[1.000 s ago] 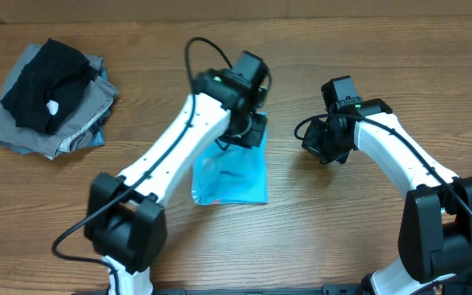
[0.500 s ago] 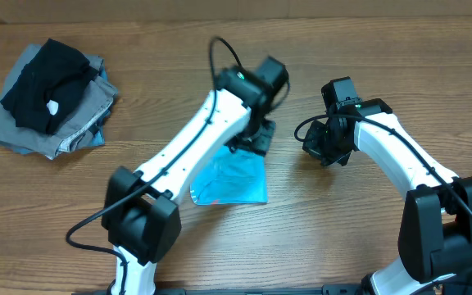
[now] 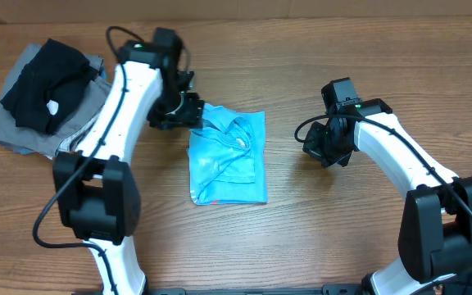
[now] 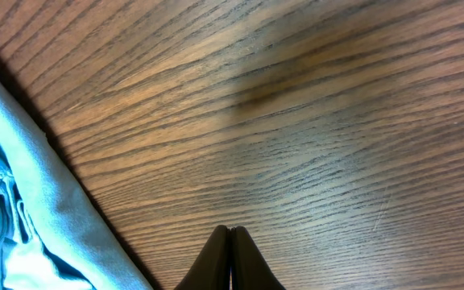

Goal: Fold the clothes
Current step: 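Lift the left side and fold it rightward over the shirt with the left gripper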

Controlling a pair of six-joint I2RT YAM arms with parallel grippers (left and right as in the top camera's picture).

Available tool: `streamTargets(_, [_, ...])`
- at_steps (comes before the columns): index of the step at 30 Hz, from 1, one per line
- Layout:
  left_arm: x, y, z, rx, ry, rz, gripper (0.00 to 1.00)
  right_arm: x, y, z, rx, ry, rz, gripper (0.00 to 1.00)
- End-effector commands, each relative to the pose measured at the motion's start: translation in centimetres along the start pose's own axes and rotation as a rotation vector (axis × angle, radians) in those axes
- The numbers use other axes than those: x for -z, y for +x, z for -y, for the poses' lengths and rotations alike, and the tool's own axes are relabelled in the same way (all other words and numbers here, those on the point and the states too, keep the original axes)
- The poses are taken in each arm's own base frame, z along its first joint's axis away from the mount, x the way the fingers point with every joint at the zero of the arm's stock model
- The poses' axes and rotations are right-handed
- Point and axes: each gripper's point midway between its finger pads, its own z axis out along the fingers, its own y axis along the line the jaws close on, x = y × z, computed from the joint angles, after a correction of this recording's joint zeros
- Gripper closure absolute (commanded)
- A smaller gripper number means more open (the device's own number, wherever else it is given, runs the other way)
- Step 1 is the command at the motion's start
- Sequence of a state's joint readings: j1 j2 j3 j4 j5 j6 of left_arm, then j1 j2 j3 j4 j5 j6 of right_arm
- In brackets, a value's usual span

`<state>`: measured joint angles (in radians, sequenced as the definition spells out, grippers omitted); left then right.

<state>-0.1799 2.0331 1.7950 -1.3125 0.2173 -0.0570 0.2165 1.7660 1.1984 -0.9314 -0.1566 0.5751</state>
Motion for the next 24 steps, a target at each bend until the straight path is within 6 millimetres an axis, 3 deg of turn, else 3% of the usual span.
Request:
streamTargets(1, [-1.0,0.6,1.6,-0.139,0.153,-0.016,0.30,0.8,-0.3,-0.1,0.007,-0.010,0.026,0.96])
streamTargets(5, [-3.3,1.5,2.3,-0.191,0.232,-0.028,0.30,0.8,-0.3,-0.1,0.007,-0.010,0.026,0.96])
streamTargets(7, [-4.3,2.0,2.2,-0.192,0.233,-0.041,0.36,0.8,-0.3,-0.1,0.007,-0.009,0.025,0.96])
streamTargets(9, [-4.8,2.5,2.5,-0.204,0.251,-0.051,0.51,0.8,-0.2,0.0,0.007,-0.008,0.023,0.96])
streamTargets(11, [-4.9,2.6,2.7,-0.215,0.266,-0.055,0.79,0.8,-0.2,0.0,0.007,-0.008,0.024,0.96])
streamTargets(13, [-4.3,2.9,4.0,-0.210,0.338,-0.055,0.96,0.8,-0.2,0.0,0.007,-0.008,0.023,0.96])
streamTargets(19, [-2.0,3.8,8.0,-0.263,0.461,-0.039,0.96,0.8,-0.2,0.0,0.007,-0.008,0.023,0.96])
streamTargets(24, [-2.6,6.1,11.3,-0.338,0.458,-0.106,0.96,0.8,-0.4,0.2,0.006,0.005,0.032,0.96])
